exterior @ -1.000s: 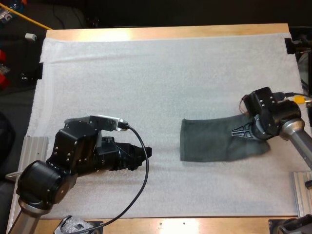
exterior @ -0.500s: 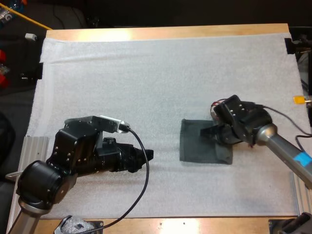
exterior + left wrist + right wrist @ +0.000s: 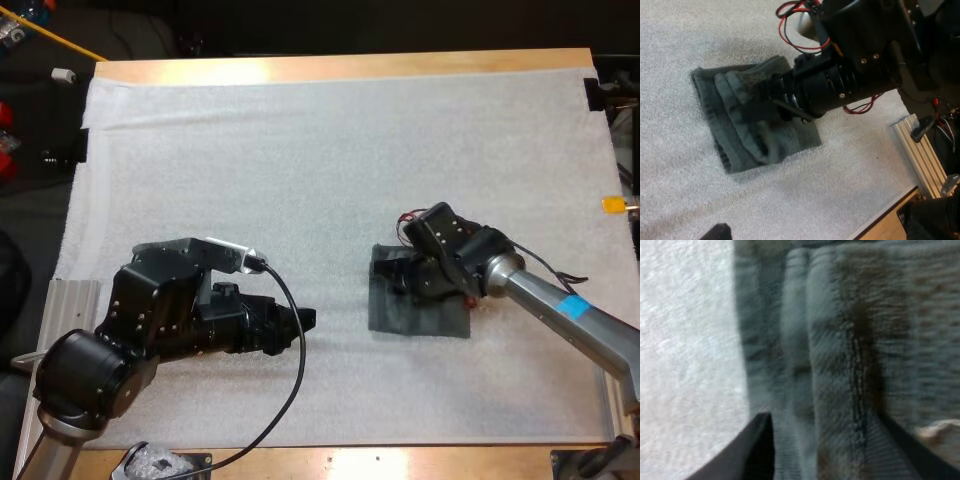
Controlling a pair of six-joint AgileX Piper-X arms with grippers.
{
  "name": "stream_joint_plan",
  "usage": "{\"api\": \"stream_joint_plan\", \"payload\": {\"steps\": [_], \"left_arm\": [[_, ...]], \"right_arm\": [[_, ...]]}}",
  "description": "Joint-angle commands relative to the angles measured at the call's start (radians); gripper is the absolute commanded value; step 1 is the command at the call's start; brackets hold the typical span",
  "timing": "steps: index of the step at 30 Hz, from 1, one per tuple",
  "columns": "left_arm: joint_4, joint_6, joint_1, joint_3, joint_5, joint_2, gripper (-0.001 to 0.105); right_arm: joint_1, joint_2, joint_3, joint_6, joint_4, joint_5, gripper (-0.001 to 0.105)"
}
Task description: Pick towel from pile, fold and stack
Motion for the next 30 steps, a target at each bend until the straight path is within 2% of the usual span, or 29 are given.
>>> {"api": "stream_joint_plan", "payload": {"steps": [1,4,12,17,19,25,27,29,30], "left_arm": [[-0.003,0.006,0.000,-0.004,0.011,-0.001,0.066],[-0.003,0.006,0.000,-0.004,0.011,-0.001,0.066],[-0.006,0.009,0.000,-0.004,0.011,-0.001,0.066],[-0.006,0.039,0.000,-0.004,0.011,-0.001,0.066],[-0.006,0.045,0.000,-0.004,0.011,-0.001,0.066],[-0.006,0.059,0.000,-0.004,0.011,-0.001,0.066],[-0.009,0.059,0.000,-0.003,0.011,-0.001,0.066],[-0.027,0.062,0.000,0.004,0.011,-0.001,0.066],[-0.040,0.062,0.000,0.011,0.011,-0.001,0.066]], "right_arm": [[0.008,0.003,-0.010,0.005,-0.017,-0.039,0.046],[0.026,0.004,-0.008,0.005,-0.041,-0.075,0.047],[0.073,0.024,-0.008,0.026,-0.054,-0.078,0.047],[0.078,-0.011,-0.008,-0.003,-0.047,-0.076,0.047],[0.078,-0.054,-0.008,-0.046,-0.039,-0.073,0.047],[0.078,-0.214,-0.008,-0.071,-0.035,-0.042,0.047],[0.078,-0.272,-0.008,-0.107,-0.026,-0.032,0.047],[0.078,-0.326,-0.008,-0.124,-0.010,-0.027,0.049],[0.078,-0.361,-0.008,-0.144,0.004,-0.028,0.053]]}}
